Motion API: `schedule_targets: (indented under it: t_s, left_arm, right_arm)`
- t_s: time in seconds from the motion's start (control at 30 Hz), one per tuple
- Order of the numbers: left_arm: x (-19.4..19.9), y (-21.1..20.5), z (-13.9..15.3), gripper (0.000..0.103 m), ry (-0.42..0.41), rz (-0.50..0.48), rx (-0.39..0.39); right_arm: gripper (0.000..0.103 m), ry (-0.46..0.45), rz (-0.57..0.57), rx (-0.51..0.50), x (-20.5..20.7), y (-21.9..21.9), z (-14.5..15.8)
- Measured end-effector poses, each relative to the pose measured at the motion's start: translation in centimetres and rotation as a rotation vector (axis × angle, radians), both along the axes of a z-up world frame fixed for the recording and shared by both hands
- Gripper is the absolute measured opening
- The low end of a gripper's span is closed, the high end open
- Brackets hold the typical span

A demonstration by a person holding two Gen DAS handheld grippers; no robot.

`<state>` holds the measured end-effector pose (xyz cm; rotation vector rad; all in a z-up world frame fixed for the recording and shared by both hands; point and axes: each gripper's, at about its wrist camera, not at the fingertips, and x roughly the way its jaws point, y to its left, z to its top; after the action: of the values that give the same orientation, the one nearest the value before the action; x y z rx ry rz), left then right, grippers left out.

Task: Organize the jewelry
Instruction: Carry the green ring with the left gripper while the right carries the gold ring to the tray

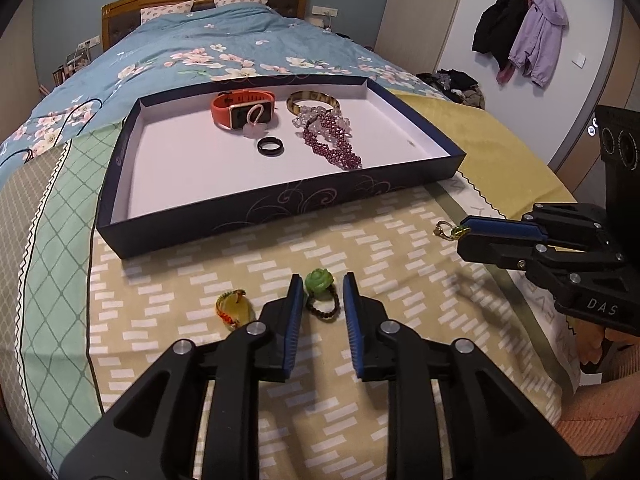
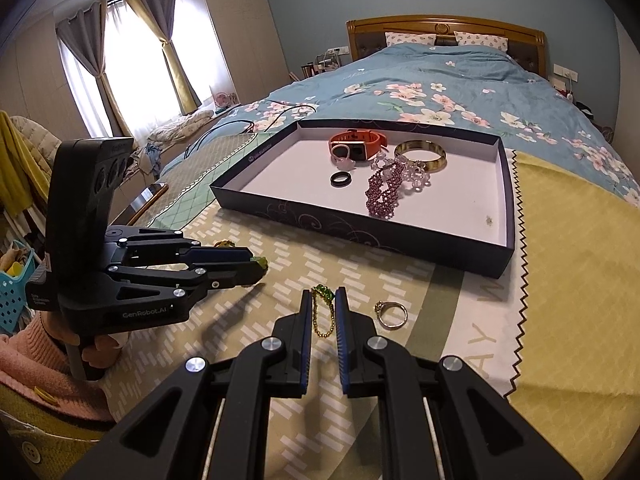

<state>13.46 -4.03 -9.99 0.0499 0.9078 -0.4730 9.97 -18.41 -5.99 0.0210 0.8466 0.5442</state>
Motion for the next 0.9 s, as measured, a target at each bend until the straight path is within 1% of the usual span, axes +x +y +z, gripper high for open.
schedule_targets:
  t_s: [0.17, 0.2, 0.23, 0.4, 0.57, 0.9]
  left_arm:
    - [0.3, -0.6, -0.2, 0.021, 0.000, -0.007, 0.030]
    - [0.4, -0.7, -0.2, 0.020, -0.002, -0.003, 0.036]
    - [0.5, -0.8, -0.2, 0.017, -0.003, 0.001, 0.042]
    - [0.6, -0.8, -0.2, 0.016, -0.006, 0.007, 0.044]
    - [0.4, -0.5, 0.3, 0.015, -0.012, 0.006, 0.016]
    - [-0.1, -0.2, 3.1, 0.015, -0.080, 0.003, -0.030]
  right_arm:
    - [0.010, 0.005, 0.001, 0.007, 0.2, 0.1, -0.2]
    - [0.010, 0.005, 0.001, 0.008, 0.2, 0.1, -0.2]
    - [0.010, 0.005, 0.002, 0.009, 0.2, 0.1, -0.2]
    - [0.010, -0.002, 0.002, 0.014, 0.2, 0.2, 0.0]
    - [0.010, -0.019, 0.004, 0.020, 0.3, 0.3, 0.6]
    - [0.010, -0.061, 0.003, 0.024, 1.2, 0.5, 1.8]
